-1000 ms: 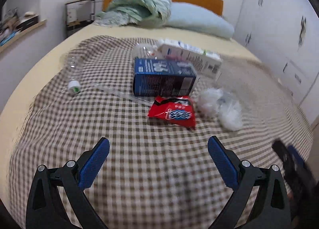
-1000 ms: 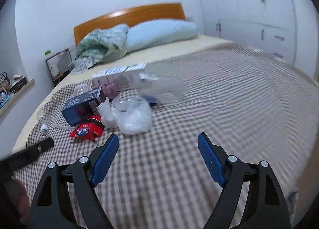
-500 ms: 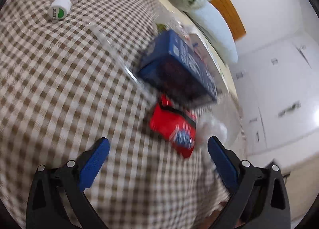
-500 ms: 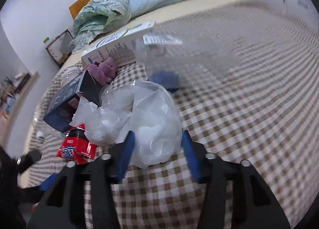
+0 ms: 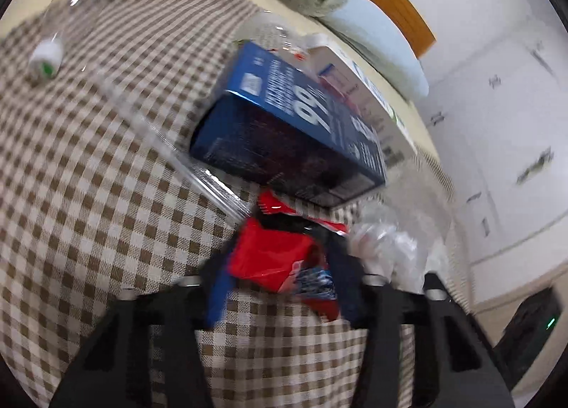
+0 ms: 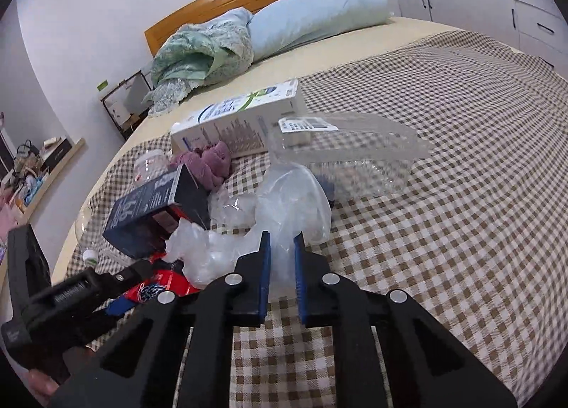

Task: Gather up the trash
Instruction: 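Grasp the red snack bag with the left tool, then carry the red snack bag in the left tool while the right tool carries the clear bag to the wastebasket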

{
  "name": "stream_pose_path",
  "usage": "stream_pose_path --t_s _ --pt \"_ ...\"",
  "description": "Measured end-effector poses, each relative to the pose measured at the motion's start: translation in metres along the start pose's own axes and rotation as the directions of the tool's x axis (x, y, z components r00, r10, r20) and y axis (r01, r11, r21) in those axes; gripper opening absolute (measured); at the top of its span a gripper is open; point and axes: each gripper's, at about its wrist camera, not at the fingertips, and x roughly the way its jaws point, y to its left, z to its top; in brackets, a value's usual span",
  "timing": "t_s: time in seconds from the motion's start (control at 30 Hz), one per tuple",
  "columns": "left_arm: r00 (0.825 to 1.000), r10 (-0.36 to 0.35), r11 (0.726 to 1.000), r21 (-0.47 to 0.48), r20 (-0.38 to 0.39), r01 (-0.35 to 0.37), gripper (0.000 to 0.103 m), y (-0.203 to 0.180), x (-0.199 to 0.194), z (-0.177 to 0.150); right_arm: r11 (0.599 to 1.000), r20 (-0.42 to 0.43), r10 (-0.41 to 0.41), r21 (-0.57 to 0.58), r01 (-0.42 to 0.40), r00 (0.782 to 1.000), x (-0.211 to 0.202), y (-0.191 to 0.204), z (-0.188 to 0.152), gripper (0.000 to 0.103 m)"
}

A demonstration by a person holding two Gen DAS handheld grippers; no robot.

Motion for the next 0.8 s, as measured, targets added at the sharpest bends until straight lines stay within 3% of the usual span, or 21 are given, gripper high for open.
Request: stream_pose_path --t_s 0.07,0.27,0.53,0.8 --pt "1.0 -0.001 1.0 0.024 0.005 0.001 0.013 -0.005 -0.002 -0.001 1.0 0.0 -0.008 -0.015 0.008 1.0 -0.001 0.004 0.0 0.012" --pt "0.997 -0.027 0.998 0.06 0.068 0.023 0.004 -0.017 -0.042 -0.007 0.997 0.035 -0.031 -0.065 0.033 0.999 -0.016 0.015 -0.004 0.012" --pt "0.98 -0.065 0.991 0.131 0.191 0.04 0.001 -0.032 -0.11 -0.025 0.996 0.074 -0.023 -0.089 0.03 0.997 -0.035 0.022 -0.015 0.012" --pt "0.974 -0.121 0.991 0.079 0.189 0.108 0.001 -0.025 -0.142 -0.046 0.987 0.156 -0.024 -0.15 0.048 0.987 -0.065 0.042 -0.031 0.012"
